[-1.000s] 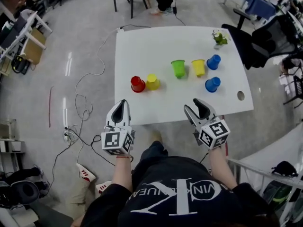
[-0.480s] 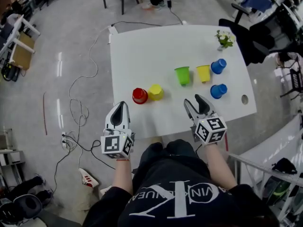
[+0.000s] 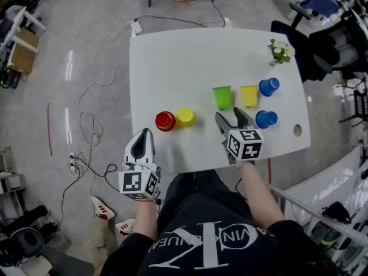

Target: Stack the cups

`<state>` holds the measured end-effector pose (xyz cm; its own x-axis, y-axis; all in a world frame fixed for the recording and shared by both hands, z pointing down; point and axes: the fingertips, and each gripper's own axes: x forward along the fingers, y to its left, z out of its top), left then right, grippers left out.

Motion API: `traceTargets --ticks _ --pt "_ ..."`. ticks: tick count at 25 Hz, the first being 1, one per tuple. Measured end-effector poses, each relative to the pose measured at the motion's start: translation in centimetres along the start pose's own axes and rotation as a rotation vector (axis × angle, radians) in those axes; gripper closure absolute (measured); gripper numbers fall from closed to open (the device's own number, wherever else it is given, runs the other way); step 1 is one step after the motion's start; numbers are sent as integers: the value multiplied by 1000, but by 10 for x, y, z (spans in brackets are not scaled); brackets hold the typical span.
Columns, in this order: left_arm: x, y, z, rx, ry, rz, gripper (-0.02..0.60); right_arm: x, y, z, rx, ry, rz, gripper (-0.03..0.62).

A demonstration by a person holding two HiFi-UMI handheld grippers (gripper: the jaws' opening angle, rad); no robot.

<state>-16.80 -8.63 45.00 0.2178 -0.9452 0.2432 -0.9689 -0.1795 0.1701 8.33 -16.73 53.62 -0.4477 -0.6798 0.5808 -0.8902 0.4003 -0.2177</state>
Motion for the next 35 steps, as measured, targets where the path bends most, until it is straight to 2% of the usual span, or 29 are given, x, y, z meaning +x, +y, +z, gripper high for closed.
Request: traceTargets --ticks 9,11,12,18,22,25,29,32,35 --pt "4 5 -8 -11 28 26 577 32 -9 1 4 92 -32 303" --pt "5 6 -10 -10 34 28 577 33 -11 6 2 75 -45 341" --pt "6 8 -10 -12 36 31 577 32 -12 8 -7 66 -49 368" --pt "6 11 -8 -21 27 42 577 18 0 17 -132 73 14 368" --pt "7 10 -3 -22 8 34 577 5 16 13 -320 184 85 367" --pt "9 9 1 -22 -4 25 577 -6 21 4 -494 306 120 367" --pt "9 7 10 -22 -26 16 577 -20 25 5 -735 401 153 368" --pt "8 9 16 -20 -41 22 577 -27 33 8 -962 476 193 368" --pt "6 10 22 -21 -57 26 577 -29 36 6 -1258 572 222 368"
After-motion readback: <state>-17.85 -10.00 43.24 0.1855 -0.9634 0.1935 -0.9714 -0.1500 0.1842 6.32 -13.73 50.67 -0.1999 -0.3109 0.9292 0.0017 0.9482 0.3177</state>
